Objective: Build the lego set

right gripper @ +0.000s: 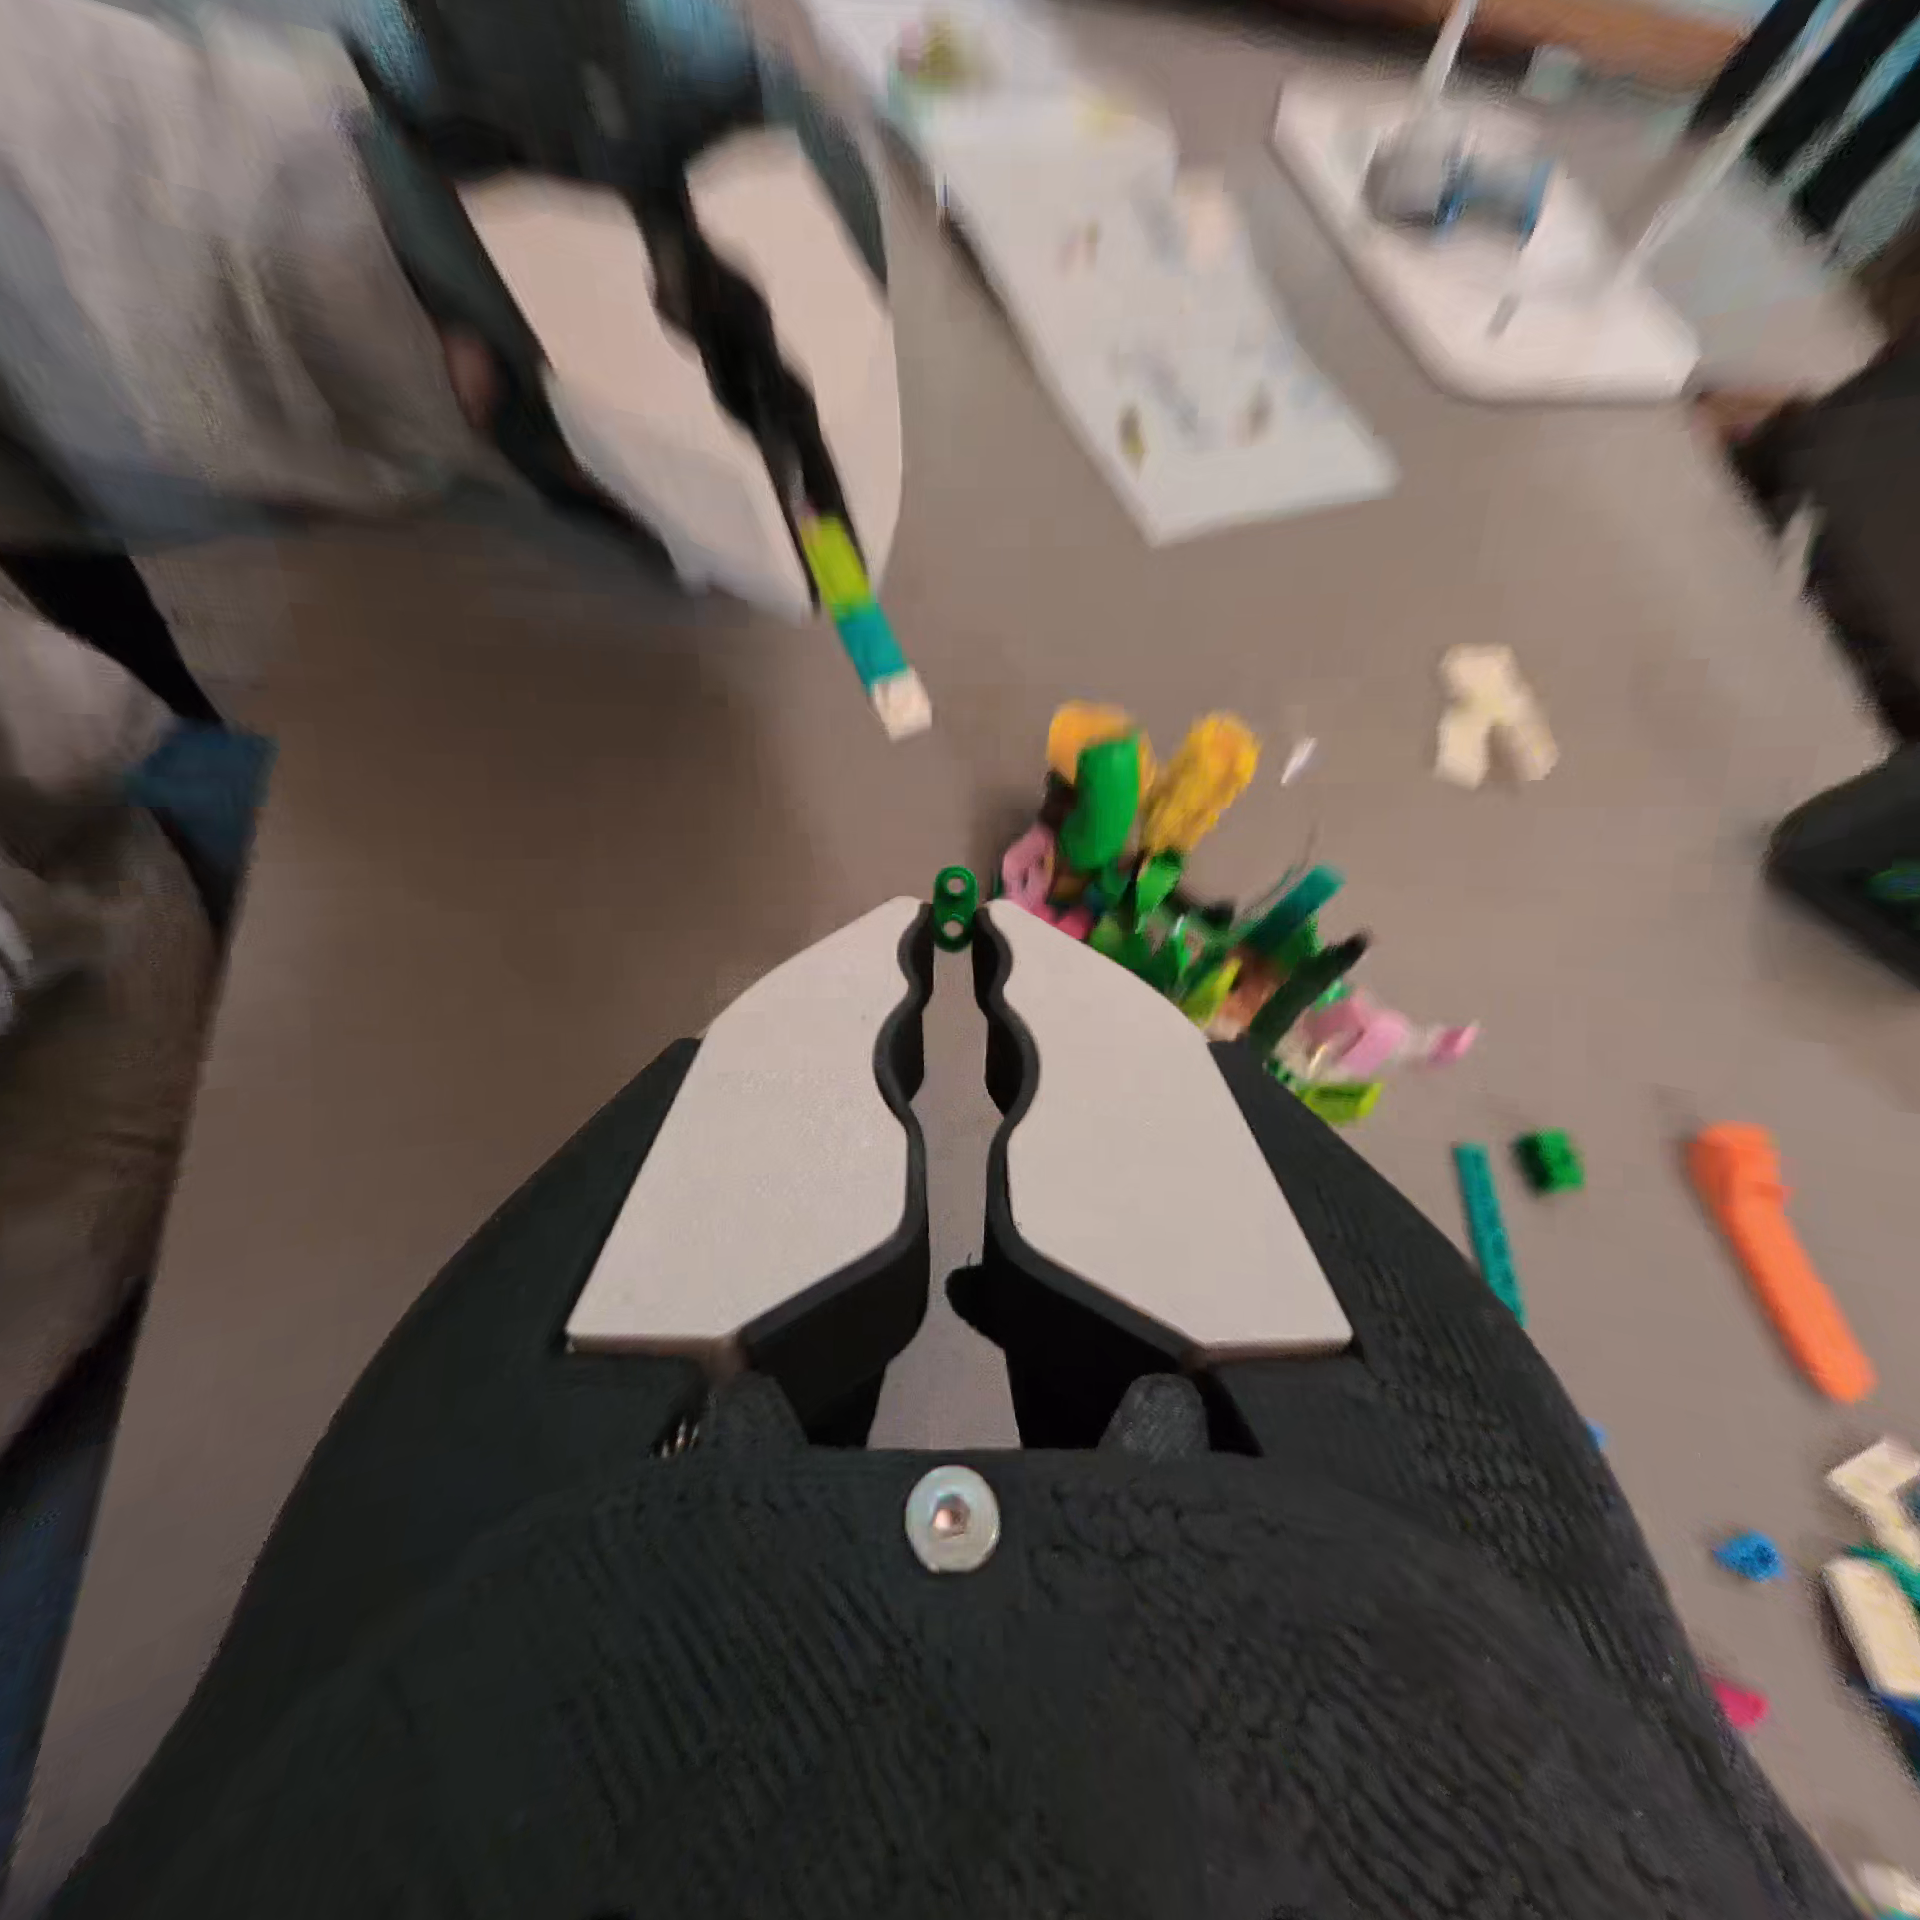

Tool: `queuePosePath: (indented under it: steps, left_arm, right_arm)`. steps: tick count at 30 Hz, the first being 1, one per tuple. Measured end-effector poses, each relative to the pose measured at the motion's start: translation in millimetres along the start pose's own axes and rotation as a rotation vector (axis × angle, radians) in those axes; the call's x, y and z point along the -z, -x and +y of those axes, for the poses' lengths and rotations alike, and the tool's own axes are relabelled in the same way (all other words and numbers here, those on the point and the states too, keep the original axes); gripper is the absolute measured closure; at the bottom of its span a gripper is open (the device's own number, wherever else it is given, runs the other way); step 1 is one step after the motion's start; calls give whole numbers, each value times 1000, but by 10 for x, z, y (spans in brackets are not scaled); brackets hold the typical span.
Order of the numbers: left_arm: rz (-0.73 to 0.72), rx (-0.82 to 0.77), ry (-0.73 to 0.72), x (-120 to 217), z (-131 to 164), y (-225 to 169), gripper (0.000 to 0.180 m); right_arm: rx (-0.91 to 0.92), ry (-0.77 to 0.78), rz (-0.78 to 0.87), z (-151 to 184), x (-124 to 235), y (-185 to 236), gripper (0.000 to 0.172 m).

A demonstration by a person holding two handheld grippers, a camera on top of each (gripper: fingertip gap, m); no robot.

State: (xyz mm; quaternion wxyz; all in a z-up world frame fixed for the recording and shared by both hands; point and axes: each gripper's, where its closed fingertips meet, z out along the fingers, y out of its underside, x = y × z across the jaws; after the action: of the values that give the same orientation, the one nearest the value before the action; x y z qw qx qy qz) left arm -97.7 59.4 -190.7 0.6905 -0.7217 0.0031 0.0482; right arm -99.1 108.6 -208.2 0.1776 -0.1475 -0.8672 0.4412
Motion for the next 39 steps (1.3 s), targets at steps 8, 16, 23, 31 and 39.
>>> queuePosePath:
  steps: [8,16,23,31,39]
  left_arm:
    - [28,-22,-3,2,-6,-62,172]
    - [42,-25,-10,11,-14,-94,172]
    - [55,-35,-3,5,-5,-120,172]
    - [61,-40,-10,11,-11,-130,172]
    - [57,-40,-11,10,-10,-125,172]
  right_arm:
    - [193,-39,-175,-579,-91,275,166]
    - [210,35,-263,-558,-243,302,166]
    - [227,95,-295,-520,-218,329,166]
    - [249,150,-312,-513,-218,333,165]
    - [234,145,-309,-465,-235,317,160]
